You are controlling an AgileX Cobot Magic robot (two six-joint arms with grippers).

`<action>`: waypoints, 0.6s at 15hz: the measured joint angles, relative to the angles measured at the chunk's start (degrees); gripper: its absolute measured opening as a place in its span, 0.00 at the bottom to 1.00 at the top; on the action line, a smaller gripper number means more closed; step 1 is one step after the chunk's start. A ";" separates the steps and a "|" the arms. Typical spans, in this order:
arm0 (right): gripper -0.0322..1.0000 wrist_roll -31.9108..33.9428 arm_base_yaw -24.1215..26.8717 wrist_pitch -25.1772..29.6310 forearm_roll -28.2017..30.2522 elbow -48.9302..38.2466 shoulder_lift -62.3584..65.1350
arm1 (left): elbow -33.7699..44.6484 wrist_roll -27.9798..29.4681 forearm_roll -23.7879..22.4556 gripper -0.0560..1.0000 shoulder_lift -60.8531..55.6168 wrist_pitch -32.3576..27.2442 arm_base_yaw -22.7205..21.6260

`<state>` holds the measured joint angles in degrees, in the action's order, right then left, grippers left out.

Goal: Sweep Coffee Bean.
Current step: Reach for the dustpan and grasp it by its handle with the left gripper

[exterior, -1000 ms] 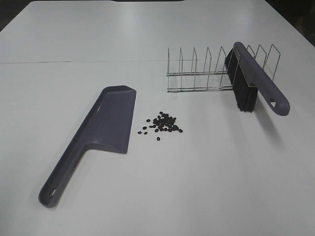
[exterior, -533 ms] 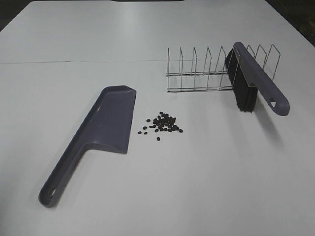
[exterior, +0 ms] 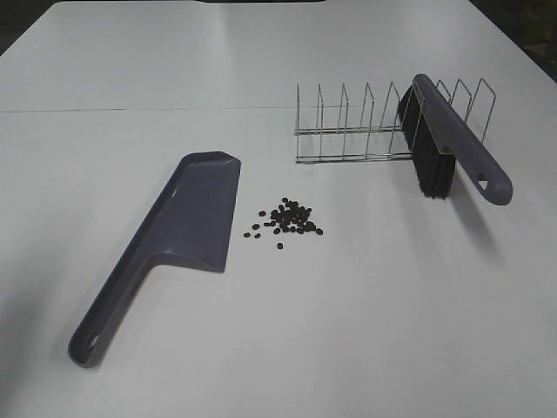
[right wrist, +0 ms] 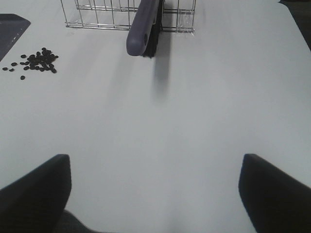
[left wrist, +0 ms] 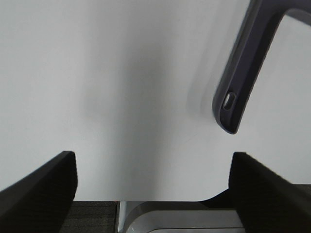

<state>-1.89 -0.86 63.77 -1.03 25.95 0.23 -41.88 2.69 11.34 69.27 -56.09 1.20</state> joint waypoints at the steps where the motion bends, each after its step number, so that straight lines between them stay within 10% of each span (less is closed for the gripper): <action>1: 0.83 0.00 0.00 0.00 0.00 0.00 0.00 | -0.86 -0.11 0.06 0.79 2.18 0.17 0.00; 6: 0.83 0.00 0.00 0.00 -0.06 0.00 0.00 | -4.18 -0.17 0.06 0.79 9.28 1.32 0.80; 9: 0.83 0.00 0.00 0.00 -0.06 0.00 0.00 | -7.45 0.63 0.06 0.79 15.47 6.25 9.34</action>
<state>-1.89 -0.86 63.77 -1.09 25.95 0.23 -49.33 3.32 11.40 84.74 -49.85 10.54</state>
